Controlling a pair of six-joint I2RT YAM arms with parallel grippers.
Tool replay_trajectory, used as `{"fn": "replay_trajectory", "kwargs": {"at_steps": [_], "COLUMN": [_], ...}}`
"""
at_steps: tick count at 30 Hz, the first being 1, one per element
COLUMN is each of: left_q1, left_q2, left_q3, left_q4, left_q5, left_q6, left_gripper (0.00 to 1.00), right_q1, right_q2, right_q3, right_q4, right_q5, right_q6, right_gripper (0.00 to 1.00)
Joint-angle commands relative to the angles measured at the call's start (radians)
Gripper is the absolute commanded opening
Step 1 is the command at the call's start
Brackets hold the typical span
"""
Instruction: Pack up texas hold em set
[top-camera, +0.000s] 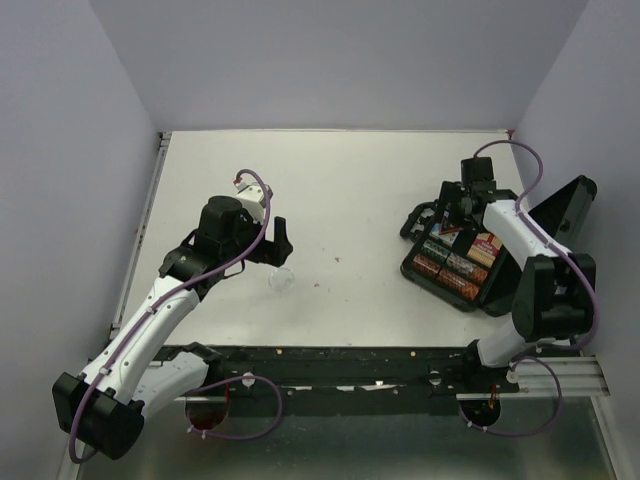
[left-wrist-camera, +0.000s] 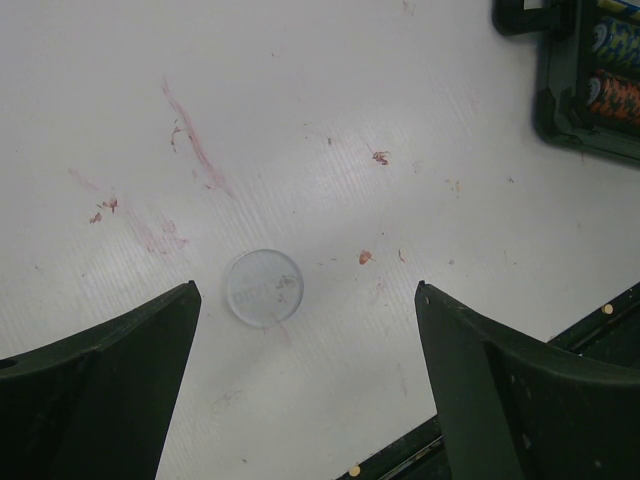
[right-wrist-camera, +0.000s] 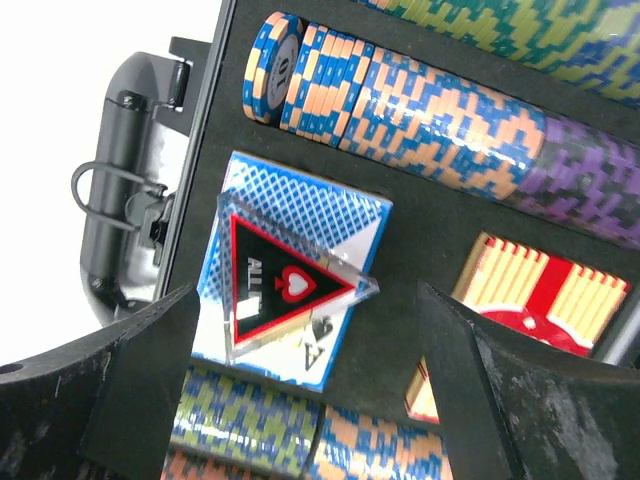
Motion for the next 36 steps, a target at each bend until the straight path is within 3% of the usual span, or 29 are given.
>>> {"fn": "replay_trajectory", "kwargs": {"at_steps": [1, 7, 12, 16, 22, 29, 36], "left_q1": [0.004, 0.043, 0.174, 0.242, 0.25, 0.25, 0.25], "left_q2": [-0.02, -0.027, -0.063, -0.099, -0.139, -0.175, -0.179], "left_q3": [-0.008, 0.0, 0.003, -0.005, -0.015, -0.028, -0.031], "left_q4": [0.017, 0.008, 0.0, 0.012, 0.017, 0.029, 0.035], "left_q5": [0.015, -0.017, -0.051, -0.059, -0.138, -0.169, -0.178], "left_q6": [-0.007, -0.013, -0.024, -0.03, -0.03, -0.036, -0.041], "left_gripper": [0.97, 0.98, 0.98, 0.98, 0.98, 0.98, 0.98], "right_q1": [-0.006, 0.034, 0.239, 0.454, 0.736, 0.905, 0.999], "right_q2": [-0.154, -0.316, -0.324, -0.243, -0.055, 0.186, 0.334], "right_q3": [0.036, 0.058, 0.053, 0.052, 0.107, 0.21, 0.237], "right_q4": [-0.03, -0.044, -0.019, 0.057, 0.137, 0.217, 0.332], "right_q5": [0.004, -0.112, -0.062, -0.04, 0.101, 0.037, 0.01], "right_q6": [-0.048, -0.03, 0.031, 0.097, 0.122, 0.153, 0.173], "right_gripper": [0.95, 0.95, 0.95, 0.93, 0.94, 0.93, 0.92]}}
